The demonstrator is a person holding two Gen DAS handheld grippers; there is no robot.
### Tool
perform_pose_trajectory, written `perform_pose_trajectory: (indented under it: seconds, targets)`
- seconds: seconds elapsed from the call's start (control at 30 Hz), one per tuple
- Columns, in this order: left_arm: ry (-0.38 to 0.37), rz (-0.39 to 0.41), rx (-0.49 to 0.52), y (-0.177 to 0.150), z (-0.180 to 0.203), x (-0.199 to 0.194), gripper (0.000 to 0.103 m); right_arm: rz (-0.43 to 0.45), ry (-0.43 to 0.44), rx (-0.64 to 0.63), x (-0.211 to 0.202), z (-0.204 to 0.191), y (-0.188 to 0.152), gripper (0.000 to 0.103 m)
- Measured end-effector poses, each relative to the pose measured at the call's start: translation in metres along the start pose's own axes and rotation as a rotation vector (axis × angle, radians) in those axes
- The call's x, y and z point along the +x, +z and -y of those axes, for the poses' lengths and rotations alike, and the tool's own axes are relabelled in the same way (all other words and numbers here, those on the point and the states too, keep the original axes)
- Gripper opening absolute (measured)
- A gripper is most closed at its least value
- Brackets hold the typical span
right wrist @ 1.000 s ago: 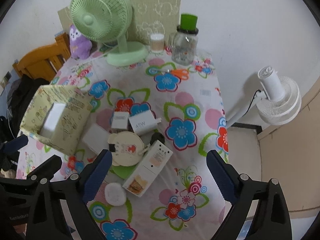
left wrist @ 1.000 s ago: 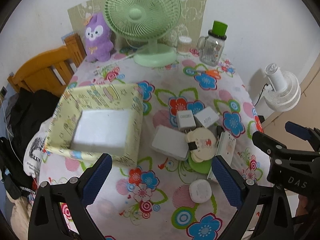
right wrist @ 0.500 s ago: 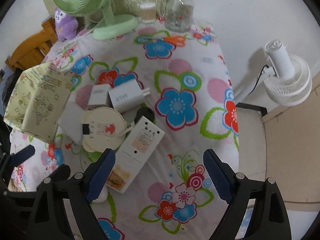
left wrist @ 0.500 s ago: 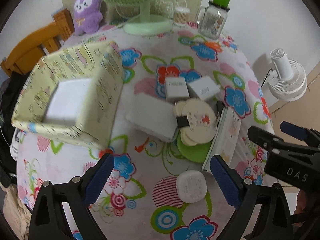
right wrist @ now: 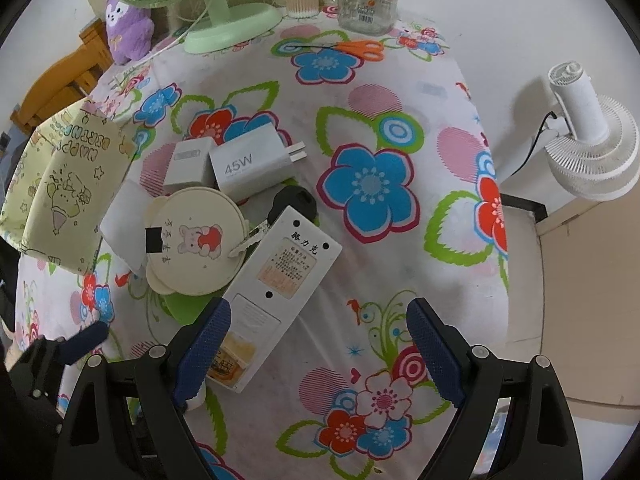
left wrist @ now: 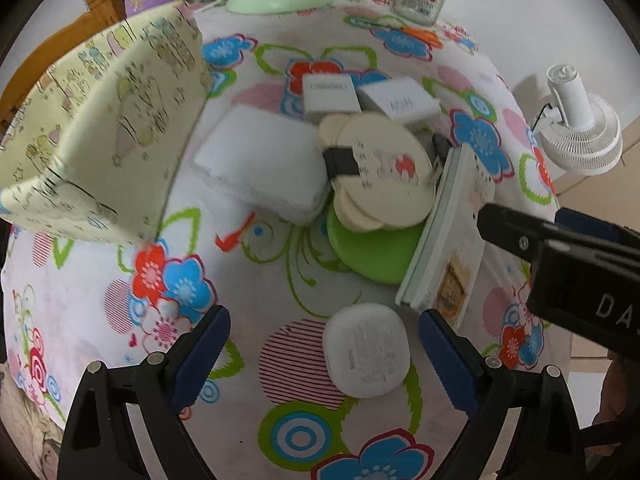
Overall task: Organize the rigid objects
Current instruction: 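Lower the left tool to the white earbud case while the right tool approaches the white power bank, then grasp the earbud case with the left tool while the right tool grasps the power bank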
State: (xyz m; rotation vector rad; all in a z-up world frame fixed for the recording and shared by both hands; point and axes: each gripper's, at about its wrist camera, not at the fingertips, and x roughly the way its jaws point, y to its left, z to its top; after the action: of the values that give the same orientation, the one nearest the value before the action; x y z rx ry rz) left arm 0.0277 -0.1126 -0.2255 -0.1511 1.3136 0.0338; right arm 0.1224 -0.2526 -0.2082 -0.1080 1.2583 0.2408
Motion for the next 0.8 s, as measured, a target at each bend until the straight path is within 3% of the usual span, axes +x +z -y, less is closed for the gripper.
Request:
perform_pose_trajectory:
  seconds: [0.3,0.37,0.43,0.8]
  targets:
    - [-0.001,-0.032,0.003,-0.011,0.002,0.007,0.083,-0.031,0.018,-0.004,0.013,-0.004,-0.005,0.092]
    - [0.003,-0.024,0.022,-0.012,0.004,0.006,0.074,-0.035,0.022,-0.003,0.015,-0.005,-0.005,0.092]
    - [0.042,-0.011,0.064,-0.014,0.009,0.005,0.050,-0.033,0.027,0.000,0.015,-0.006,-0.004,0.092]
    - [0.040,-0.020,0.084,-0.004,-0.007,0.002,0.049,-0.070,0.074,0.069,0.023,-0.007,0.002,0.092]
